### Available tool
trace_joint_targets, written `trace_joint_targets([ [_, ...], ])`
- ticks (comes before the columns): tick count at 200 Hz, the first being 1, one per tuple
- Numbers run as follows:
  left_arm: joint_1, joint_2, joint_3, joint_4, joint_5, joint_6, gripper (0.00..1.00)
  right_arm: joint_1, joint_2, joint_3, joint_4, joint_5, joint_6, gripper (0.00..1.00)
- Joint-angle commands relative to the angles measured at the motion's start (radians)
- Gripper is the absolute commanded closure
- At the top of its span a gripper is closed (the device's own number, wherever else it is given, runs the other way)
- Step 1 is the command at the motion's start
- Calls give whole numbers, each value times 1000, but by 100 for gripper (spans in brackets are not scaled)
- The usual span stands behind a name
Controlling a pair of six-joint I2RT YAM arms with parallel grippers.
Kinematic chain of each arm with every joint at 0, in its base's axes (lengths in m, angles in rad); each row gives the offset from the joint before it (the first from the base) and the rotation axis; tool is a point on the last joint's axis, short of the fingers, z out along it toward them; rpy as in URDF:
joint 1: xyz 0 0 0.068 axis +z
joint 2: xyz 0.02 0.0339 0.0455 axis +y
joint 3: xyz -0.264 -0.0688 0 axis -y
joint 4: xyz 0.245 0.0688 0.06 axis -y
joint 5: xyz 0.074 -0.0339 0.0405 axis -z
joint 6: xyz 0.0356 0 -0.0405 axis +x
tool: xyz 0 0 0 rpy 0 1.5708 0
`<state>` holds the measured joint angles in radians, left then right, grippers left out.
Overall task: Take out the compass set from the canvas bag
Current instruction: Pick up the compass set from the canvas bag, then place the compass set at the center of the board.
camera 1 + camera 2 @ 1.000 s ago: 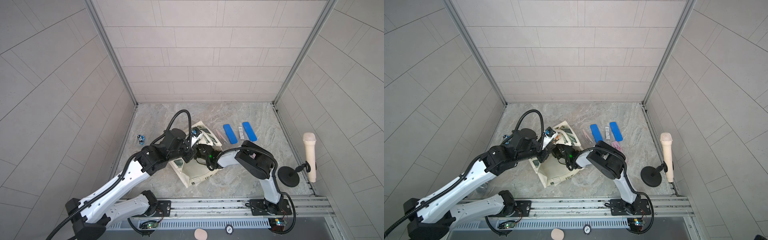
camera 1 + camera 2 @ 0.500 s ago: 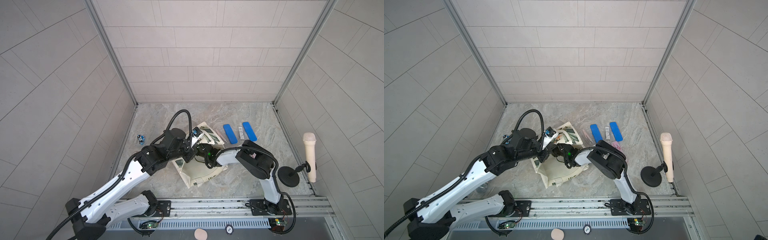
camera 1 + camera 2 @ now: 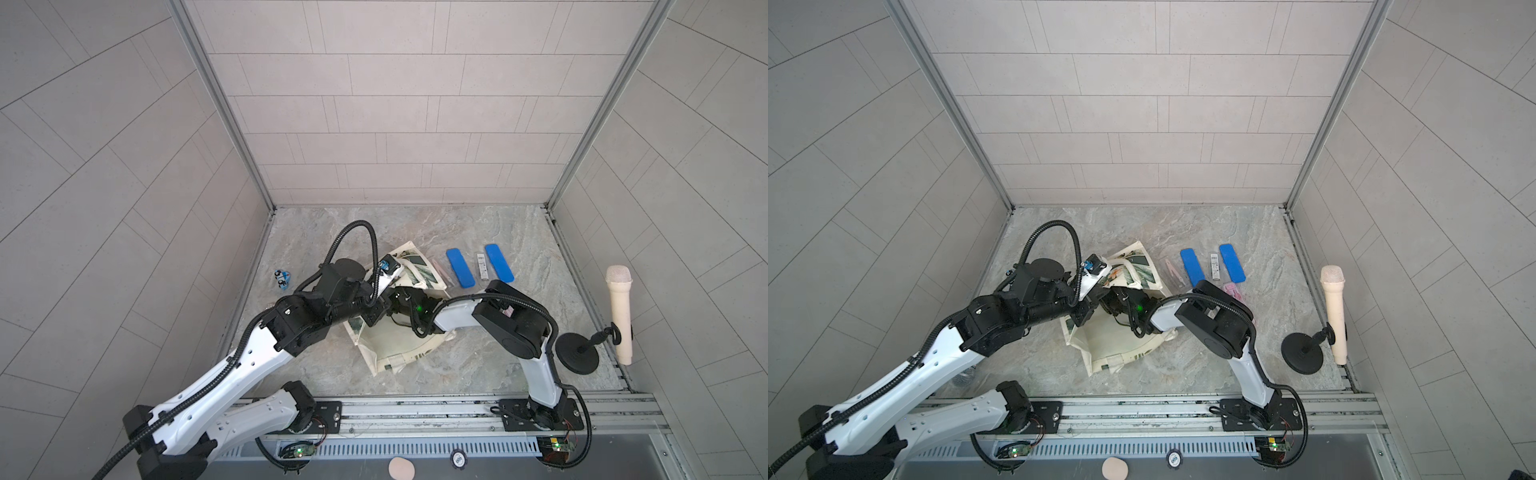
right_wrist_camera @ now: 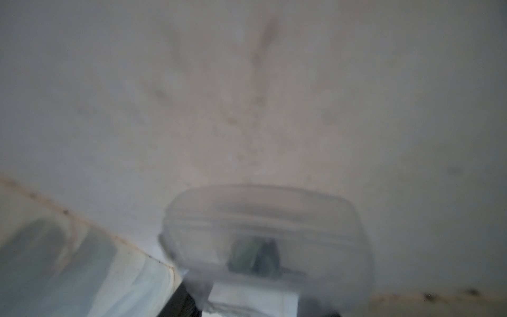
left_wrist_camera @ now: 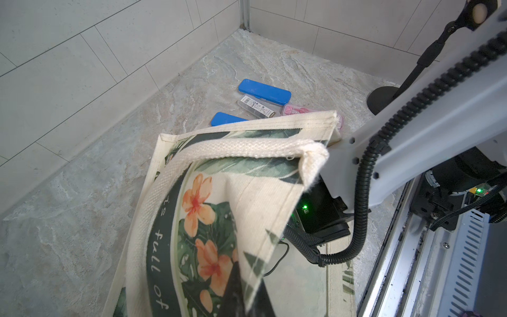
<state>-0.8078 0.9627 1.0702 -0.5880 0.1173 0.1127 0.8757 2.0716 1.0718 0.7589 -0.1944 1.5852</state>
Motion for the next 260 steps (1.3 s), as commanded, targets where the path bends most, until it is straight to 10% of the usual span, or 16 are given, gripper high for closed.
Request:
trace_joint_targets([
  [1, -6, 34, 59, 15, -111, 9, 100, -5, -53, -10, -29, -9, -13, 55],
  [61, -6, 180, 135, -76, -357, -37, 100, 21, -228, -55, -176, -47, -66, 55],
  [170, 1, 278, 253, -119, -446, -19, 100, 36, -816, -79, -900, 6, -456, 56],
  [260, 154, 257, 240, -118, -393, -196, 100, -257, -1228, -41, -1345, 38, -682, 56],
])
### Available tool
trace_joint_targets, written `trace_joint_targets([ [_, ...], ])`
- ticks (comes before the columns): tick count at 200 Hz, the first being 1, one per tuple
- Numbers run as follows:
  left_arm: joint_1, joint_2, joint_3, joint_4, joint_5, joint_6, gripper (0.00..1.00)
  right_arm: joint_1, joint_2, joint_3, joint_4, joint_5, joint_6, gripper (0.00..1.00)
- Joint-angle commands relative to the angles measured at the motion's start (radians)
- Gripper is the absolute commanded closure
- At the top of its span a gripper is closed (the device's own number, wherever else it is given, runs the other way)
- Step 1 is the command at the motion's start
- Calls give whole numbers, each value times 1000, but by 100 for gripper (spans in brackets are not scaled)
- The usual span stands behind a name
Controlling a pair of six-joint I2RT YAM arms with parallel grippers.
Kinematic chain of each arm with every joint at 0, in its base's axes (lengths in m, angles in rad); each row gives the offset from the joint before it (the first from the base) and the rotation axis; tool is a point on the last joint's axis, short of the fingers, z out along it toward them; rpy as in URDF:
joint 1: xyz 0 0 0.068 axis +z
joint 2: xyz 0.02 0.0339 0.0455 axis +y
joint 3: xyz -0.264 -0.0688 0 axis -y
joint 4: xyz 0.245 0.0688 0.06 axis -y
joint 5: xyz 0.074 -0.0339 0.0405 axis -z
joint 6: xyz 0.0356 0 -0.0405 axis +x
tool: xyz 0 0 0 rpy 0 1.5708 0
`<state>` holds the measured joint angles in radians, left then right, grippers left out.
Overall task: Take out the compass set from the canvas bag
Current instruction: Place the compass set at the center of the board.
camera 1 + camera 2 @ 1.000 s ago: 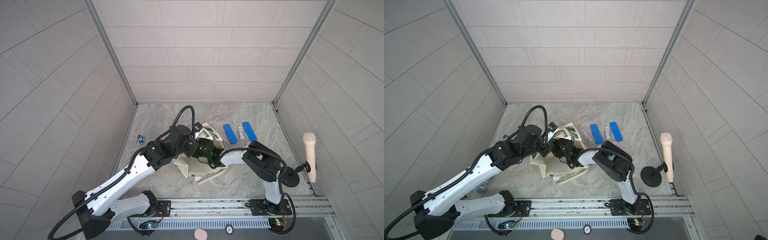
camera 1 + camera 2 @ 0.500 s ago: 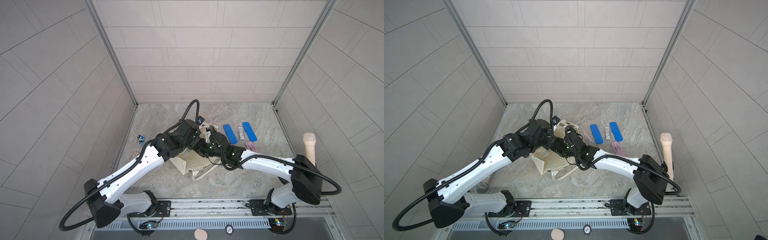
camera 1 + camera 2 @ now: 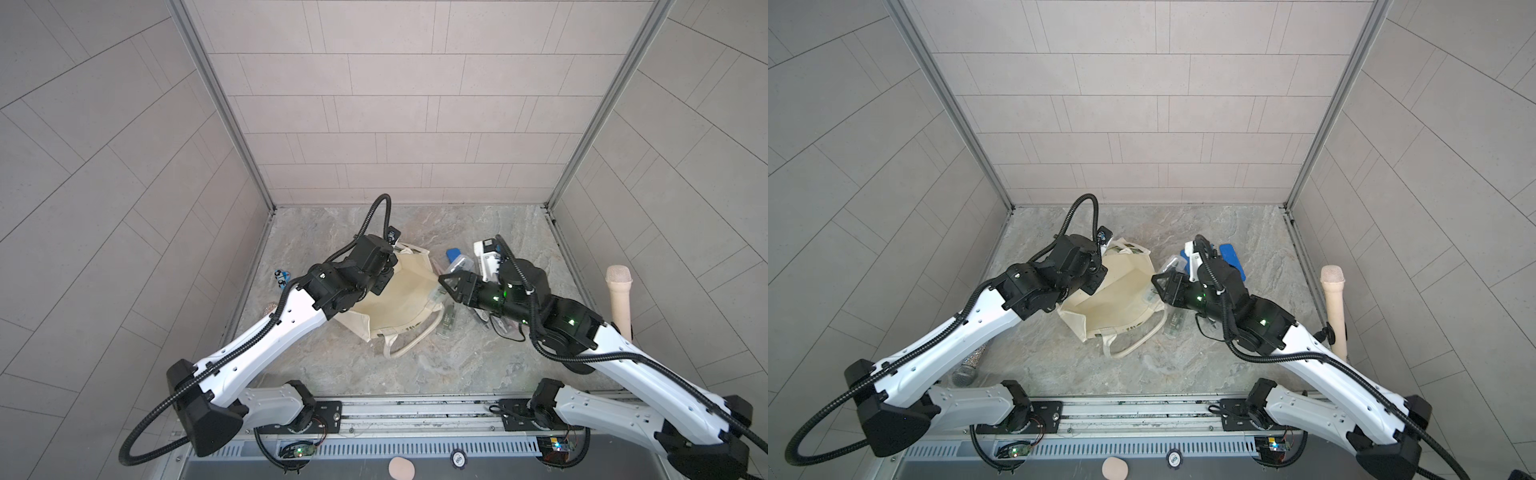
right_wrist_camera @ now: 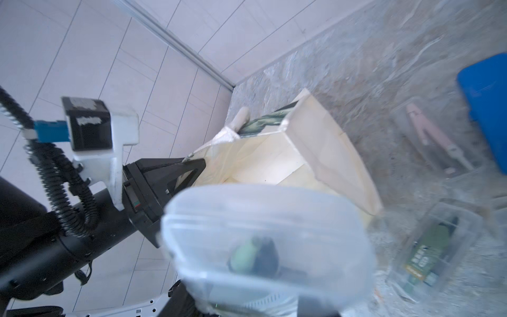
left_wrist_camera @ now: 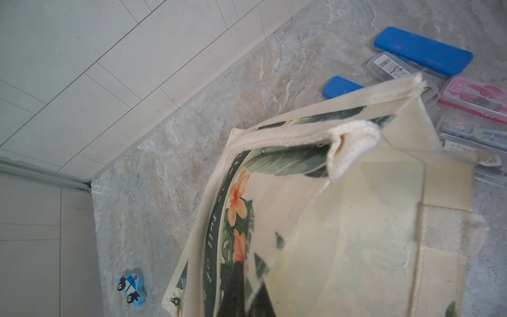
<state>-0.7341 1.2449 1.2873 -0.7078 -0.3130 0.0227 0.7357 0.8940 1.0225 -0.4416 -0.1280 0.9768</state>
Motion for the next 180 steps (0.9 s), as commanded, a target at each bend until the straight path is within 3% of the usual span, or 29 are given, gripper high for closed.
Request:
trace_joint_targets([
  [1, 84, -27, 22, 4, 42, -110, 100, -125, -52, 9, -148, -32, -75, 56],
  [28, 221, -68, -21, 82, 193, -232, 100, -329, -75, -3, -195, -172, -107, 56],
  [49, 275, -84, -39, 107, 238, -253, 100, -399, -27, -19, -230, -213, -169, 57],
  [116, 488, -79, -101, 147, 364, -278, 100, -390, 198, -13, -225, -218, -241, 57],
  [147, 599, -55, -111, 191, 486, -309, 100, -332, 350, 91, -275, -179, -294, 57],
  [180, 654, -28, -120, 238, 582, -339, 100, -225, 592, 250, -338, -176, -347, 57],
])
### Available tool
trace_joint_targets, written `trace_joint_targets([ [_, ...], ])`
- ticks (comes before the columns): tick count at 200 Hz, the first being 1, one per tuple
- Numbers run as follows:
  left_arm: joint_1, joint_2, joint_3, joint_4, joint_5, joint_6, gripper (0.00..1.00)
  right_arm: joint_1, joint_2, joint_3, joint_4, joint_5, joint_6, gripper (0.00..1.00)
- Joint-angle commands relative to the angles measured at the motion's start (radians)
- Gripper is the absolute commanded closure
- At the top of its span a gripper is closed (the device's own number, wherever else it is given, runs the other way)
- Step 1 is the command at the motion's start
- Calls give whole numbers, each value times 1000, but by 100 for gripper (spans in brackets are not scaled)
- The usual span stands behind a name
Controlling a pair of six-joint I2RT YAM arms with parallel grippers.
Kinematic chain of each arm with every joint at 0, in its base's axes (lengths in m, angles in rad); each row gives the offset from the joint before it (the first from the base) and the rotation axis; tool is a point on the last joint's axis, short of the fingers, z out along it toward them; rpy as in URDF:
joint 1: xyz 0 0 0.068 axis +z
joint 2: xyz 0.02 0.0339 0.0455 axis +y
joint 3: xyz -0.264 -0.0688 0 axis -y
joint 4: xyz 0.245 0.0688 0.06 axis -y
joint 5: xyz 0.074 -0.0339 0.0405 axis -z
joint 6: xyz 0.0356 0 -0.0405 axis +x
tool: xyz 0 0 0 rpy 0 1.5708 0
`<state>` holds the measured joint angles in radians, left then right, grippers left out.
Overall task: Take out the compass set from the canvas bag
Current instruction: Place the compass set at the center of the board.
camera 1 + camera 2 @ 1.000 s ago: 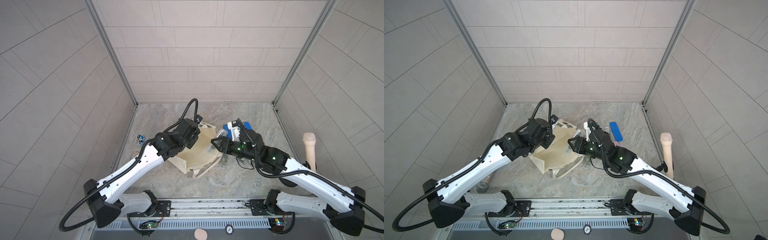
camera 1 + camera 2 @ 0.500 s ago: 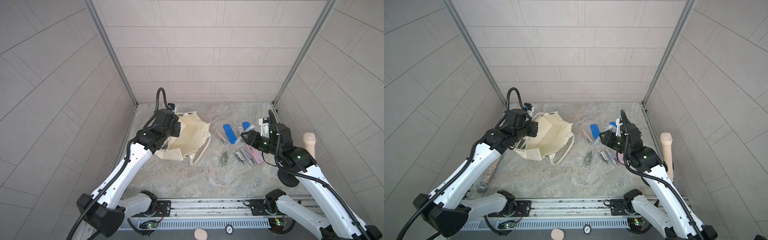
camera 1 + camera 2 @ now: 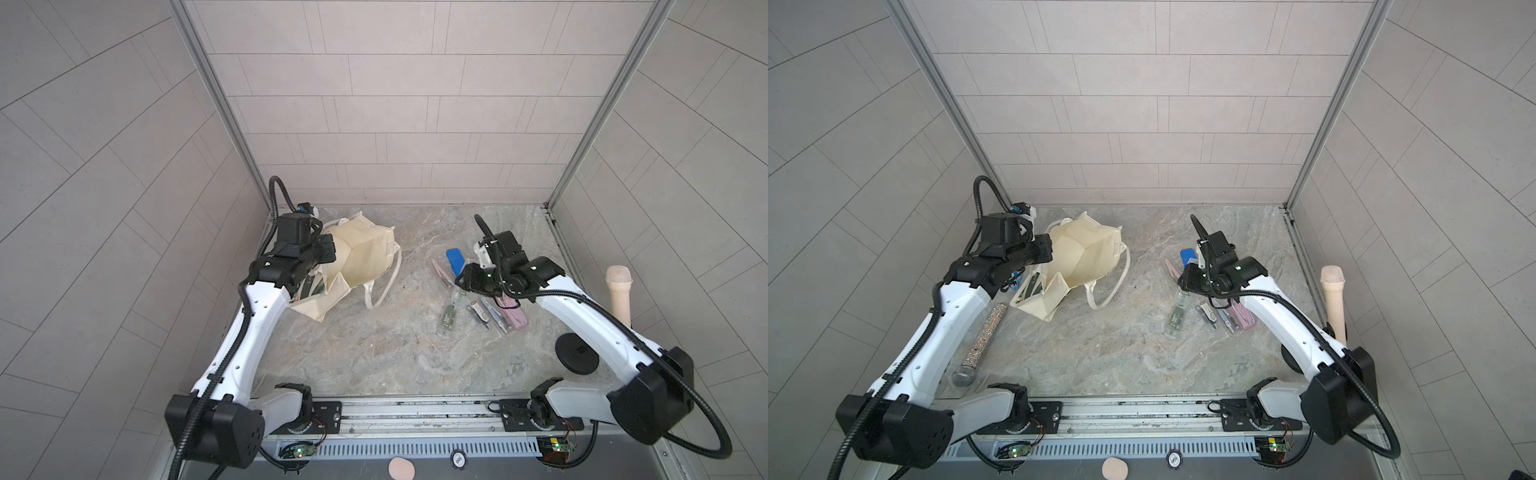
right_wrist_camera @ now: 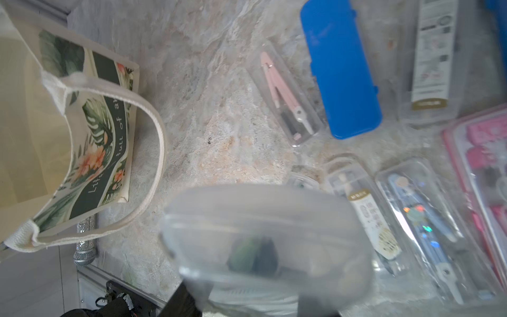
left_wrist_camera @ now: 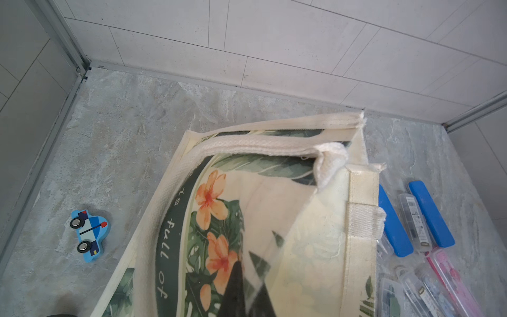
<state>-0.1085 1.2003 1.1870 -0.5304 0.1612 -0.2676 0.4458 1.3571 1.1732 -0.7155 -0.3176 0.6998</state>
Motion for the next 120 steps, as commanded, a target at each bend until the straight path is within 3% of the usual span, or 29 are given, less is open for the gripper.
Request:
trace_joint_targets([
  [1, 30, 16, -20, 63, 110, -49, 100, 66, 137, 105, -66, 14, -71, 57],
  [25, 56, 19, -32, 106, 178, -97, 100, 139, 315, 202, -81, 72, -117, 56],
  [69, 117, -12, -76, 195, 263, -250, 100, 150, 565, 347, -122, 104, -150, 56],
  [120, 138, -23, -92, 291, 358, -407, 100, 147, 683, 421, -189, 126, -153, 49],
])
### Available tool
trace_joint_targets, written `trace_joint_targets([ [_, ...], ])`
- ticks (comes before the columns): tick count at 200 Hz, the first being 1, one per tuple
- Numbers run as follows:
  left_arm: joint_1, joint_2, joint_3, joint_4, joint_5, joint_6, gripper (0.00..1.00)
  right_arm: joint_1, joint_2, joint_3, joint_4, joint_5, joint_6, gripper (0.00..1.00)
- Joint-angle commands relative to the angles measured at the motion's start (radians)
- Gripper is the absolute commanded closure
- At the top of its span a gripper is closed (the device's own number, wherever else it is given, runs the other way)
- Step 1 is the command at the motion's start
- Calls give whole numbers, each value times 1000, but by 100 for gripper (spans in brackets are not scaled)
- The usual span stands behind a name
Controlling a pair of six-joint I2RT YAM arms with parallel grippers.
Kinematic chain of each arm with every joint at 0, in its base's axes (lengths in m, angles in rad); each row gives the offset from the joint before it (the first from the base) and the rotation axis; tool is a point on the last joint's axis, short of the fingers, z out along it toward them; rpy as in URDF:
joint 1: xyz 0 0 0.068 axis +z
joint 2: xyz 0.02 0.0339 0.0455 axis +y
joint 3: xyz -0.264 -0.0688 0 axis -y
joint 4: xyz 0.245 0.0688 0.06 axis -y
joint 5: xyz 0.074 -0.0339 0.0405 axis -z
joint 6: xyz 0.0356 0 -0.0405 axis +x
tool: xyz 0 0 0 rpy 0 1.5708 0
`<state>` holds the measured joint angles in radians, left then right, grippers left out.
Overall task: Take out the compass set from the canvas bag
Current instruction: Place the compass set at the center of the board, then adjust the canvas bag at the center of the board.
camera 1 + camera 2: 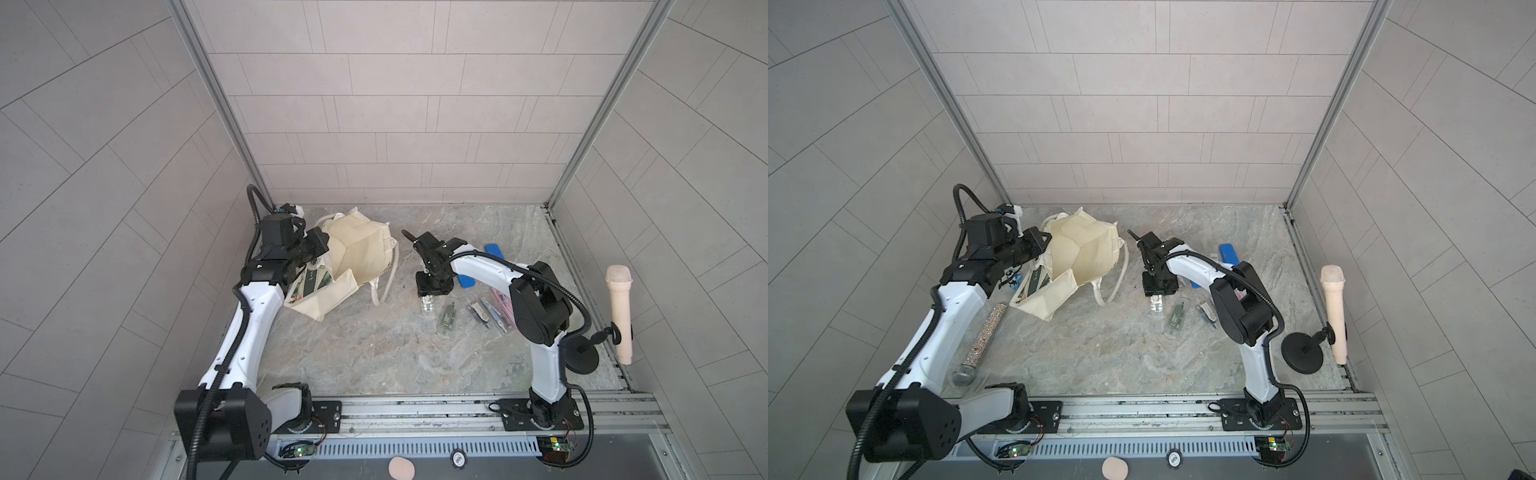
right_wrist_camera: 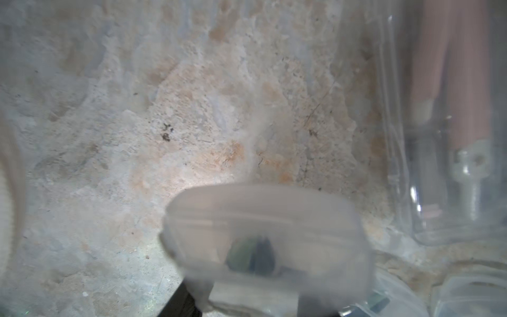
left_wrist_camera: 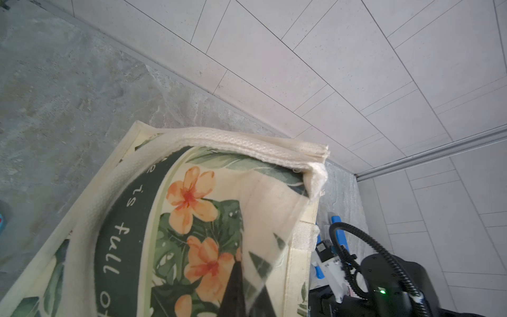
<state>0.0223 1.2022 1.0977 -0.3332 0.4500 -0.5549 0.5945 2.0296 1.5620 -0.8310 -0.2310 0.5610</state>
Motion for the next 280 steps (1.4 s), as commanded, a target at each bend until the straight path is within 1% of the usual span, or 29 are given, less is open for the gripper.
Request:
trace_joint_targets([
  [1, 7, -24, -3, 95, 70, -125, 100, -2, 11, 32, -75, 39, -13, 48],
  [24, 8, -27, 17, 115, 94, -158, 100, -11, 12, -3, -51, 28, 12, 38],
  [49, 8, -49, 32, 100, 84, -157, 100, -14, -26, -32, -33, 38, 16, 30],
  [62, 8, -56, 33, 101, 89, -165, 100, -18, -53, -41, -34, 45, 11, 28],
  [92, 7, -59, 11, 206, 128, -285, 100, -25, -167, -88, -3, 61, -2, 28],
  [117, 6, -52, -18, 304, 141, -387, 100, -39, -315, -190, 51, 78, -12, 28],
  [138, -12, -63, -36, 347, 101, -426, 100, -48, -451, -315, 115, 75, -25, 28],
  [154, -28, -66, -48, 417, 76, -478, 100, -49, -548, -413, 154, 75, -40, 29],
  [171, -40, -50, -69, 522, 60, -585, 100, -58, -631, -515, 187, 80, -53, 29],
  [187, -48, -27, -91, 607, 42, -683, 100, -91, -686, -602, 216, 68, -41, 29],
  [196, -52, -19, -98, 620, 29, -725, 100, -122, -720, -645, 242, 44, -22, 29],
  [211, -63, -3, -99, 610, 8, -790, 100, -152, -782, -695, 275, 43, 0, 29],
  [226, -93, 23, -82, 603, 6, -811, 100, -156, -829, -730, 299, 49, 8, 29],
  [254, -154, 78, -44, 578, -22, -806, 100, -161, -888, -770, 309, 85, 24, 29],
  [280, -150, 115, -55, 551, -36, -794, 100, -174, -897, -779, 308, 79, 33, 30],
])
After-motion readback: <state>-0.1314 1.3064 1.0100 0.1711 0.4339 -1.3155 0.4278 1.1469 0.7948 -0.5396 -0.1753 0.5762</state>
